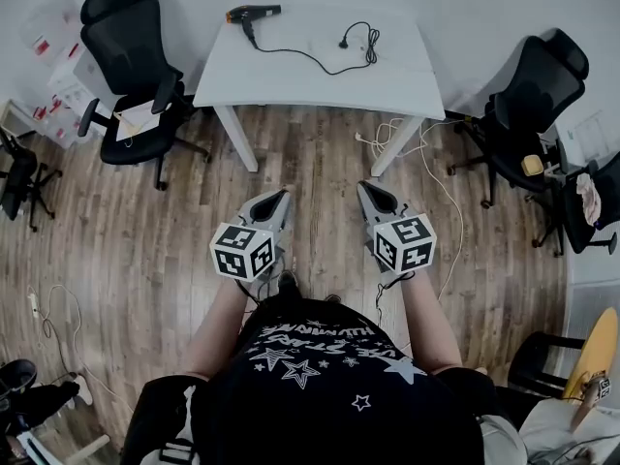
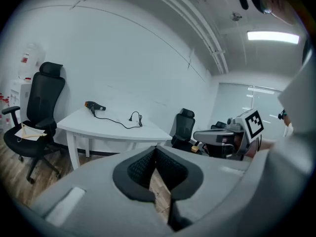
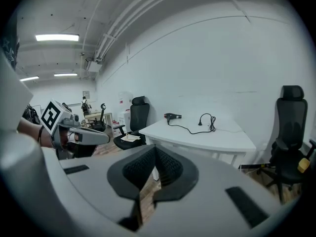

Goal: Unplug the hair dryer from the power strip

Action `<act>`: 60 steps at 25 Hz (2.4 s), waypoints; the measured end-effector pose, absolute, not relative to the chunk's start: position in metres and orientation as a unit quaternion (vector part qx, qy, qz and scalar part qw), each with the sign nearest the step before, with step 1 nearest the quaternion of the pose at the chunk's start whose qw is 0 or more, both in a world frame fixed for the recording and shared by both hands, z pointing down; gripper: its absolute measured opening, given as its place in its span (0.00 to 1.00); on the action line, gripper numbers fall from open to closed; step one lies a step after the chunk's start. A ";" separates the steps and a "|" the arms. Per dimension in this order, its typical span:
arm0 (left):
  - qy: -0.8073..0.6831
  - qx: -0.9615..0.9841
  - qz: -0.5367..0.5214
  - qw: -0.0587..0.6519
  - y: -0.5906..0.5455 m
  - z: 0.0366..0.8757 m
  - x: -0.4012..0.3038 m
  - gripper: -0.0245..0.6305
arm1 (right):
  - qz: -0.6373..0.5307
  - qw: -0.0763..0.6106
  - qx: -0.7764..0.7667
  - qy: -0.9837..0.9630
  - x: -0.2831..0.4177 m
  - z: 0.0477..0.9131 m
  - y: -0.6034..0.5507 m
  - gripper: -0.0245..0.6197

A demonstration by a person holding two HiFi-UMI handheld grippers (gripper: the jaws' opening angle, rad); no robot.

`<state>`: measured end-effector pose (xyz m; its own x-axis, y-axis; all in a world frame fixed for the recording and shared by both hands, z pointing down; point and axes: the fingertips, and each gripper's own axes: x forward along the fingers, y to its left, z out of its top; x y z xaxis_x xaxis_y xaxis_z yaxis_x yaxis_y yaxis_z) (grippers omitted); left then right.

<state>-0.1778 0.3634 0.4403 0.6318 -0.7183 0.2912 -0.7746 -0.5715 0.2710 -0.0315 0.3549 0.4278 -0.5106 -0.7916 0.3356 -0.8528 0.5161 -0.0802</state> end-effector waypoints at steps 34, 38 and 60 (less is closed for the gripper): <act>-0.396 0.883 0.081 0.240 0.303 0.485 -0.259 0.05 | 0.157 0.157 0.524 -0.822 -0.088 0.468 0.297 0.05; -0.398 0.881 0.084 0.240 0.293 0.486 -0.251 0.05 | 0.151 0.149 0.516 -0.830 -0.090 0.465 0.272 0.05; -0.423 0.867 0.111 0.239 0.133 0.493 -0.175 0.05 | 0.191 0.132 0.503 -0.832 0.004 0.481 0.088 0.05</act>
